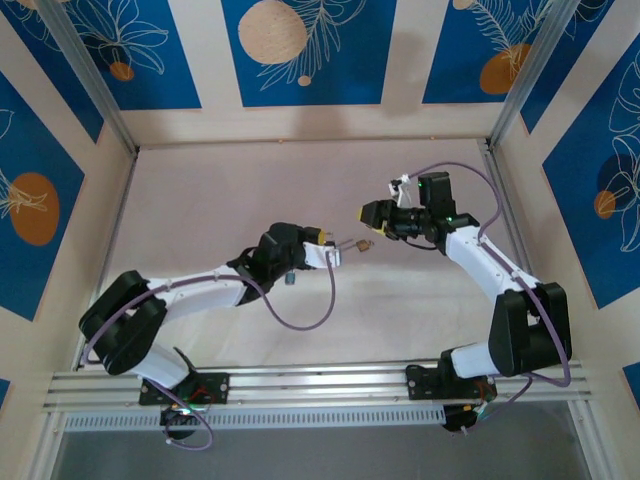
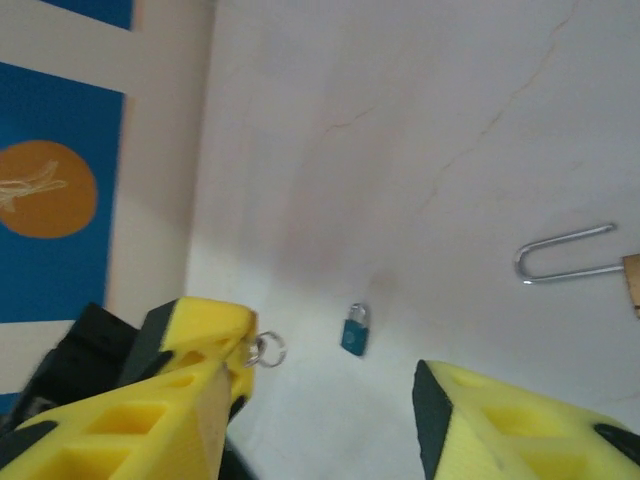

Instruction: Unlock with the key

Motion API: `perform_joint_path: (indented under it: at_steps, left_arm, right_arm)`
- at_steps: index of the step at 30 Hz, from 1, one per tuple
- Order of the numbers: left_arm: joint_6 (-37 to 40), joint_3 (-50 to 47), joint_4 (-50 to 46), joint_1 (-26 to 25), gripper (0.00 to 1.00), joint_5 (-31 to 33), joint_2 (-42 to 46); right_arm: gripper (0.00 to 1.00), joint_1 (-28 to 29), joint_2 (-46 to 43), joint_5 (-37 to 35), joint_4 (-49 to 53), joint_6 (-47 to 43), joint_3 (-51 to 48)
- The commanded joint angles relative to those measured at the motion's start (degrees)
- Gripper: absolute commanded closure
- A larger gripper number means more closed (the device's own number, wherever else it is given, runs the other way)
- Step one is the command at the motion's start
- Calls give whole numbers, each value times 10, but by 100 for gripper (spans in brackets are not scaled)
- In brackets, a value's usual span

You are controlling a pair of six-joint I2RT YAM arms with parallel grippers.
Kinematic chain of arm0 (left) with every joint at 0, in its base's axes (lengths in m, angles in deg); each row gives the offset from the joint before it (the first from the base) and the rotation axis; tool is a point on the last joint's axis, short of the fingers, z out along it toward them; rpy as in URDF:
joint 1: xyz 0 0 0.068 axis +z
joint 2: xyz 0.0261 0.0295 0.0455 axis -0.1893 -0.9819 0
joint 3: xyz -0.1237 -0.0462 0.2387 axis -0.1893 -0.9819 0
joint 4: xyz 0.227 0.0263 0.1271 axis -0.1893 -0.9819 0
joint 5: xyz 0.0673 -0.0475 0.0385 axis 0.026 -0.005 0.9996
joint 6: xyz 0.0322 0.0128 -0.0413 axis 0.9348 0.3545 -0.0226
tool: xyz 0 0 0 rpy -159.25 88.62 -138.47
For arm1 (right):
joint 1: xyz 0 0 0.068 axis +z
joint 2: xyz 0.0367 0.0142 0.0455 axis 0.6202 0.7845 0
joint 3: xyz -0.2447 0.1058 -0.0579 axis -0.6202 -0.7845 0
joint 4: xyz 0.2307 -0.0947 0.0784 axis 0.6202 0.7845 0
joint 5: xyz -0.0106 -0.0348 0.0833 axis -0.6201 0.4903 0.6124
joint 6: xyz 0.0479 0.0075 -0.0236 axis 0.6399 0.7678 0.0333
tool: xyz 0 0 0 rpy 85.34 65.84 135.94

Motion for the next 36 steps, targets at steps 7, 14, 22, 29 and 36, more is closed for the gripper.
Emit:
perform_joint_path:
  at_steps: [7, 14, 22, 29, 36]
  left_arm:
    - [232, -44, 255, -39, 100, 118, -91]
    - [265, -48, 320, -64, 100, 120, -122]
    - [319, -40, 484, -81, 100, 128, -199]
    - [330, -32, 553, -85, 100, 117, -239]
    - [326, -35, 553, -86, 100, 118, -240]
  right_arm:
    - [36, -21, 57, 171, -256, 97, -86]
    - [29, -23, 96, 182, -265, 79, -89]
    - [26, -27, 107, 188, -291, 92, -114]
    - [25, -37, 125, 221, -342, 117, -136]
    - [35, -27, 179, 273, -528, 228, -145]
